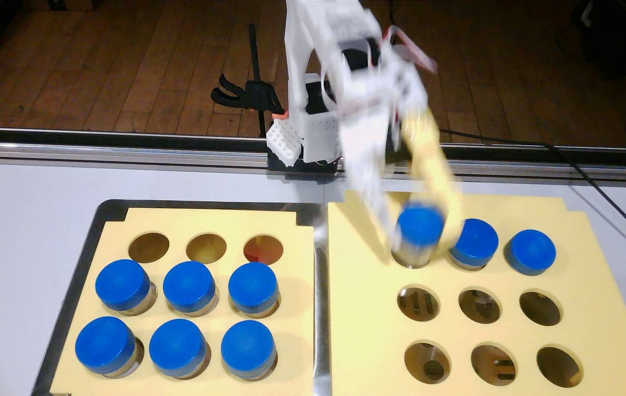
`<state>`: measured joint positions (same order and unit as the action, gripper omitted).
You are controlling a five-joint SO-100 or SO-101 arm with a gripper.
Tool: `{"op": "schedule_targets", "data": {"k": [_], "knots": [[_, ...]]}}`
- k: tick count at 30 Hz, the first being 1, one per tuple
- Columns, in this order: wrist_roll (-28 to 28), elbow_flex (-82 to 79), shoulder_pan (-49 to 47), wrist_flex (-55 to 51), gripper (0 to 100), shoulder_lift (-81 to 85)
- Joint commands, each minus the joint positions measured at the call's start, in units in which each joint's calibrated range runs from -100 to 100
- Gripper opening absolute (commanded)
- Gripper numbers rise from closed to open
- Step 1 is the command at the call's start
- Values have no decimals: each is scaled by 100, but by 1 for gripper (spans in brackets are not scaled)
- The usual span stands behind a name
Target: Move the test tubes
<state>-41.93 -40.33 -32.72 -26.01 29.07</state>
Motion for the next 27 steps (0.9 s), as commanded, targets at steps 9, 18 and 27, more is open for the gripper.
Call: {"op": "schedule_targets", "data": {"k": [9,18,27], "knots": [[699,6,8,78,34,42],[98,824,1860,69,34,1171],[93,-656,2786,242,34,971]]}}
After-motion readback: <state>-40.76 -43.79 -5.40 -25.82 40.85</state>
